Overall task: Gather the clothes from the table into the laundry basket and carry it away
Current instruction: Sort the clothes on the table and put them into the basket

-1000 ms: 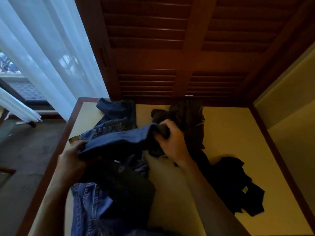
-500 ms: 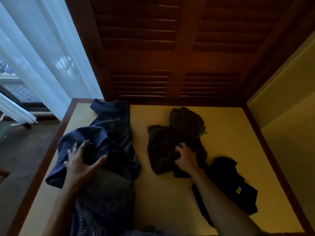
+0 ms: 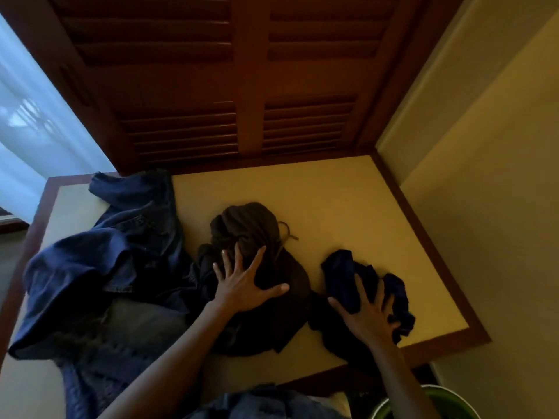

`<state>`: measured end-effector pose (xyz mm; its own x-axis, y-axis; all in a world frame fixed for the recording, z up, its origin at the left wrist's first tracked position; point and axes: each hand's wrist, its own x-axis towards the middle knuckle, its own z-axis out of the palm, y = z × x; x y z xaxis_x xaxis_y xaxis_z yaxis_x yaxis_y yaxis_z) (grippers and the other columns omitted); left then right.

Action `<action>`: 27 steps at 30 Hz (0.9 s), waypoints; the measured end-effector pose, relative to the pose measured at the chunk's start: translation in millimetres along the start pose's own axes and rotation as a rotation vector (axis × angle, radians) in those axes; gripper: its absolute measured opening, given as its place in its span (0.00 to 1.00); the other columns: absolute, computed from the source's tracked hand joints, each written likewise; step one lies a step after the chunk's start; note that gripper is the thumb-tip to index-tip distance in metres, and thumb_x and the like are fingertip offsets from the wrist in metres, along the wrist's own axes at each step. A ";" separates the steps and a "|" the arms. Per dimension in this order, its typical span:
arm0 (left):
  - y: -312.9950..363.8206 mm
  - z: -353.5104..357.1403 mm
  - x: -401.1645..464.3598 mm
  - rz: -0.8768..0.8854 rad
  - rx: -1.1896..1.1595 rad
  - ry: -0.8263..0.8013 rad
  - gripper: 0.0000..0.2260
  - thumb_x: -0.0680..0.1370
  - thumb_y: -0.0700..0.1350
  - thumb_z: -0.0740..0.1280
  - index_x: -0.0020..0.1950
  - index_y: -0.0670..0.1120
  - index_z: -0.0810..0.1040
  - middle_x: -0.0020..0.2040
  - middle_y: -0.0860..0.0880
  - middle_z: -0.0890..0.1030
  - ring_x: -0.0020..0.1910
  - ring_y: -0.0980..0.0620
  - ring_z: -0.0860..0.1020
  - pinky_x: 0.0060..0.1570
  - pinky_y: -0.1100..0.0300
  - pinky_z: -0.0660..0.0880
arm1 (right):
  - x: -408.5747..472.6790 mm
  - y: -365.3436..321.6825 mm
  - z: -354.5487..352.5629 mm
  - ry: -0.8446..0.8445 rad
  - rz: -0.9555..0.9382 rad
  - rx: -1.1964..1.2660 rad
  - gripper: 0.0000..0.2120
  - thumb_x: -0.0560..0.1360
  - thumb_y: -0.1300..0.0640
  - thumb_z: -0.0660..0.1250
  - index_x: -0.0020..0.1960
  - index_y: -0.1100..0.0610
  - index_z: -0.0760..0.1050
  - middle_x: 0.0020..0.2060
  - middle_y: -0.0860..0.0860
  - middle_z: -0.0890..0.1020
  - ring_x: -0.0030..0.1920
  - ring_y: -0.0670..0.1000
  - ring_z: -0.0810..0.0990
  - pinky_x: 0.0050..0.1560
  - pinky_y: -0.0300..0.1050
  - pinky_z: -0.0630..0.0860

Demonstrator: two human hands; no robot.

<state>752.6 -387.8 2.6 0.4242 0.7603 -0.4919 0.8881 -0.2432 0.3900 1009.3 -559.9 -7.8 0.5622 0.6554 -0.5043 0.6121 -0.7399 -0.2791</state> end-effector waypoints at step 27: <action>1.7 53.0 -48.6 0.276 0.009 0.173 0.21 0.82 0.53 0.64 0.72 0.45 0.67 0.68 0.43 0.69 0.65 0.41 0.71 0.54 0.46 0.78 | -103.8 32.4 56.3 0.364 0.085 0.831 0.08 0.76 0.61 0.71 0.54 0.54 0.79 0.43 0.47 0.82 0.49 0.52 0.81 0.43 0.36 0.72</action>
<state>742.8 -457.1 -14.1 0.6136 0.7558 -0.2287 0.7456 -0.4592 0.4829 939.5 -660.5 -10.4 0.8143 0.4969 -0.3001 0.0423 -0.5664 -0.8231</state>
